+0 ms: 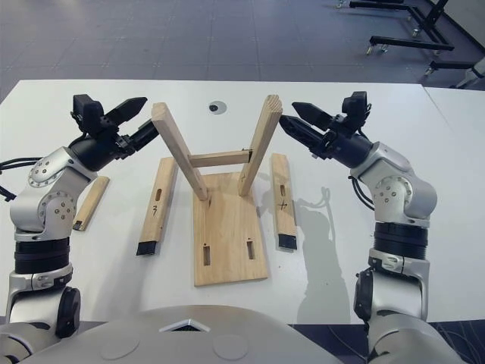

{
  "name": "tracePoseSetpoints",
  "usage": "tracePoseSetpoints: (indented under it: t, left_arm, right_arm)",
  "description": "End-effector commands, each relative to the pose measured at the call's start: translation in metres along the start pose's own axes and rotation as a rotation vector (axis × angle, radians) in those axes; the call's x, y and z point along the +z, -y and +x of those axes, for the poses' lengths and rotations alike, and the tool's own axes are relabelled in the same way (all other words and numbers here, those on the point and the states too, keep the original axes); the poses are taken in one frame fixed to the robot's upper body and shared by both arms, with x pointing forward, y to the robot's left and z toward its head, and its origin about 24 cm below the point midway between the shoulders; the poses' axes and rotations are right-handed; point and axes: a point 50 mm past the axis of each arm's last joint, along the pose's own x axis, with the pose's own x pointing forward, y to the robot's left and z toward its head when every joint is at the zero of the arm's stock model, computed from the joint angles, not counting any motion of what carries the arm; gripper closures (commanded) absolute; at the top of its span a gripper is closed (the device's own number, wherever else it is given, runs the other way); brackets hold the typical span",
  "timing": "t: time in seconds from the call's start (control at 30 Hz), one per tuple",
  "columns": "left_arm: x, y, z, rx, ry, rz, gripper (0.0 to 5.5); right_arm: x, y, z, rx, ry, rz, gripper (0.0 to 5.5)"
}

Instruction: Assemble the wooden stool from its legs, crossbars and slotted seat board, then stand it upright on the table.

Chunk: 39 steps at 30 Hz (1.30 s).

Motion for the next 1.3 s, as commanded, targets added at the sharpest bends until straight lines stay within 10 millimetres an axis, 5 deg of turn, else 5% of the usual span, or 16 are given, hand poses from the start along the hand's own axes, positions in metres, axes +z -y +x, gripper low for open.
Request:
tracePoseSetpoints:
  t: [0.03, 0.17, 0.33, 0.5, 0.67, 1.3]
  left_arm:
    - [0.000, 0.000, 0.006, 0.004, -0.035, 0.021, 1.67]
    - [0.005, -0.012, -0.002, 0.075, -0.044, 0.057, 1.67]
    - [0.020, -0.030, -0.041, 0.183, -0.051, 0.111, 1.67]
    - [0.022, -0.006, -0.068, 0.017, -0.038, 0.023, 1.67]
    - [0.016, 0.012, -0.057, -0.080, -0.031, -0.030, 1.67]
    - [0.010, 0.016, -0.023, -0.173, -0.040, -0.037, 1.67]
  right_arm:
    - [0.001, -0.006, 0.007, 0.047, -0.027, -0.030, 1.31]
    - [-0.001, 0.002, 0.004, 0.004, -0.033, -0.050, 1.31]
    - [0.002, 0.006, 0.000, -0.019, -0.027, -0.066, 1.31]
    - [0.004, 0.007, -0.002, -0.024, -0.024, -0.073, 1.31]
    - [0.007, 0.007, 0.004, -0.009, -0.024, -0.076, 1.31]
    - [0.001, -0.002, 0.019, 0.082, -0.050, -0.070, 1.31]
